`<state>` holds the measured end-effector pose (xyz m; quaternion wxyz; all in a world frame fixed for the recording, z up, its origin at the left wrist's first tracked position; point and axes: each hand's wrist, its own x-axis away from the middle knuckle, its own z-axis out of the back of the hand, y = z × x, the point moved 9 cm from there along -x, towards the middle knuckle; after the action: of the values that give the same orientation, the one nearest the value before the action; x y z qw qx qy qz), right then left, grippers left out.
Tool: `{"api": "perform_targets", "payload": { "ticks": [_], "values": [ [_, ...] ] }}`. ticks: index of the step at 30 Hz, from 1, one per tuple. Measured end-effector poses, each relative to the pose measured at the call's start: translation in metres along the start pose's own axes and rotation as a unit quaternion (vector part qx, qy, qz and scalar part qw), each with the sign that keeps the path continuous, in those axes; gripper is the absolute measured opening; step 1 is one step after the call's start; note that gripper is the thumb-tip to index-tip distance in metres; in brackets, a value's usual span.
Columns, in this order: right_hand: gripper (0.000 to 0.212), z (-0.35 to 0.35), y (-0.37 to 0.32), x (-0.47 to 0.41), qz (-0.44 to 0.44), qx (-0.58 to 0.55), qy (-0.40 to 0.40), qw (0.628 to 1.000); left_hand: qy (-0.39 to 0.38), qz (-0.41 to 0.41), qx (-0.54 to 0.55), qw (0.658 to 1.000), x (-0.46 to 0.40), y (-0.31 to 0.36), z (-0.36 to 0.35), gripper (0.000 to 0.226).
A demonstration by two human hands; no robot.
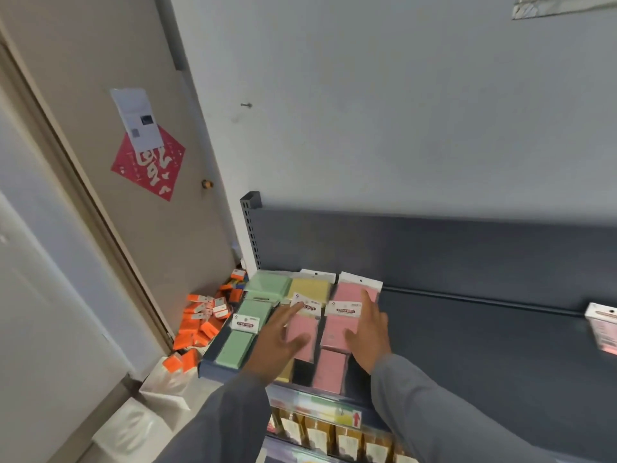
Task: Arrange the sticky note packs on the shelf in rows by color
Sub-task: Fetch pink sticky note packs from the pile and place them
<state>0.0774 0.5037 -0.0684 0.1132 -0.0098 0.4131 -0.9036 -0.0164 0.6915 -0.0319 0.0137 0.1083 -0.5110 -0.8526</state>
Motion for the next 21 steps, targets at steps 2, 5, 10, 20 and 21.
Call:
{"api": "perform_targets", "payload": {
  "ticks": [2, 5, 10, 20, 21],
  "values": [
    [0.091, 0.002, 0.002, 0.0, 0.013, 0.055, 0.011, 0.998, -0.029, 0.008, 0.009, 1.0, -0.003, -0.001, -0.005, 0.071],
    [0.084, 0.003, 0.01, 0.002, -0.003, 0.042, 0.007, 0.999, -0.082, 0.036, 0.027, 0.996, -0.004, -0.012, -0.027, 0.061],
    [0.059, 0.039, 0.02, 0.017, -0.049, -0.002, 0.081, 0.996, -0.114, 0.029, -0.019, 0.993, -0.012, -0.018, -0.057, 0.052],
    [0.051, 0.075, 0.062, 0.113, -0.169, 0.046, 0.175, 0.969, -0.051, -0.093, -0.326, 0.939, 0.01, -0.016, -0.063, 0.039],
    [0.051, 0.08, 0.061, 0.118, -0.164, 0.056, 0.18, 0.968, -0.047, -0.102, -0.332, 0.937, 0.01, -0.017, -0.062, 0.036]
  ]
}}
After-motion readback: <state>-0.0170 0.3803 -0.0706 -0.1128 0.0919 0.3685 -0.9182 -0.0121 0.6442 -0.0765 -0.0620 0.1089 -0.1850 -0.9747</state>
